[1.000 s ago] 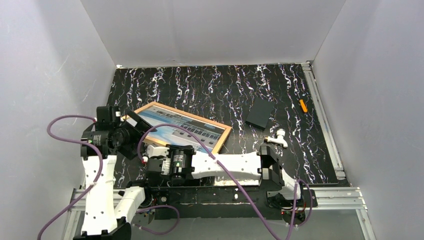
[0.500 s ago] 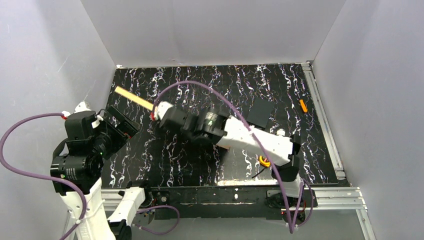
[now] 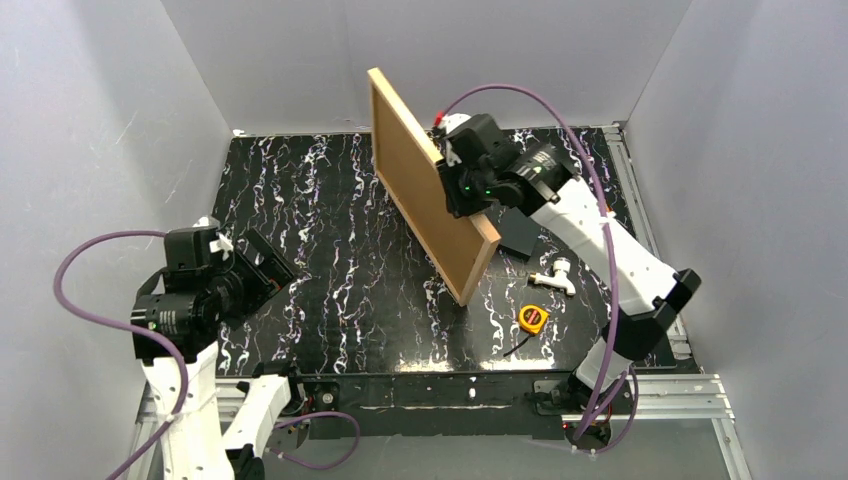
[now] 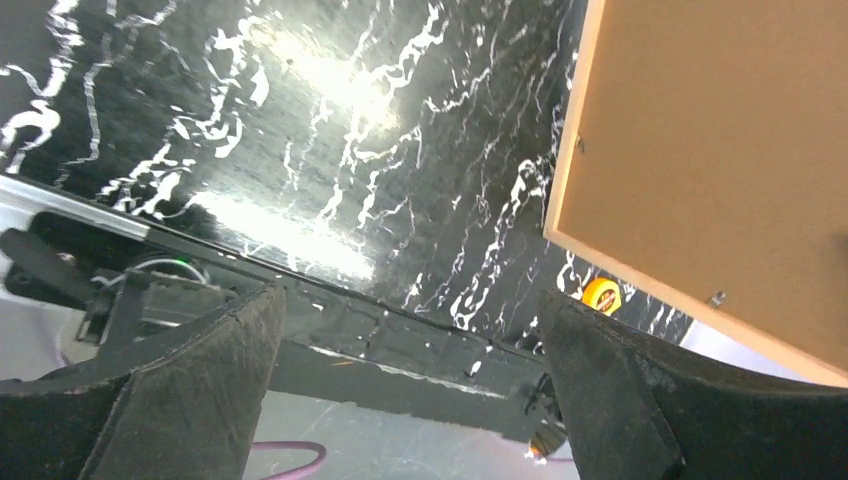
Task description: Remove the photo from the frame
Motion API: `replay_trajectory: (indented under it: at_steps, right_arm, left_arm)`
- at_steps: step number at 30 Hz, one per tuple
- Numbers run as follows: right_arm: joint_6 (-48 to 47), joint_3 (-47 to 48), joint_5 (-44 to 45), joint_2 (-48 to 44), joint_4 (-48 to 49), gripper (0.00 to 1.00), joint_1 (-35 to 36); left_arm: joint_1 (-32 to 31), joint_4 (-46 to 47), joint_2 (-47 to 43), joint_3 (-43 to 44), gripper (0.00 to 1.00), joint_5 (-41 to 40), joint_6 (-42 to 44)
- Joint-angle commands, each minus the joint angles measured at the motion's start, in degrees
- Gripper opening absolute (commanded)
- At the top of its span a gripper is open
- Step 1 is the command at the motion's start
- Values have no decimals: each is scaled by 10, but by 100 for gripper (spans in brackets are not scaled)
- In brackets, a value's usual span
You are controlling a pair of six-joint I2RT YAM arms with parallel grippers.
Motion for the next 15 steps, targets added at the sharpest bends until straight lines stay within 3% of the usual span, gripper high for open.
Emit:
replay_trajectory:
  at_steps: [1, 7, 15]
  right_arm:
    - [80, -73, -118, -40, 88, 1, -38]
    - [123, -141, -222, -68, 149, 1, -117]
    - [136, -41, -267, -5, 121, 1, -158]
  left_arm:
    - [0, -5, 3, -55, 98, 101, 13]
    - [0, 11, -6, -127, 98, 155, 9]
    - [0, 13, -23, -144, 98, 160, 12]
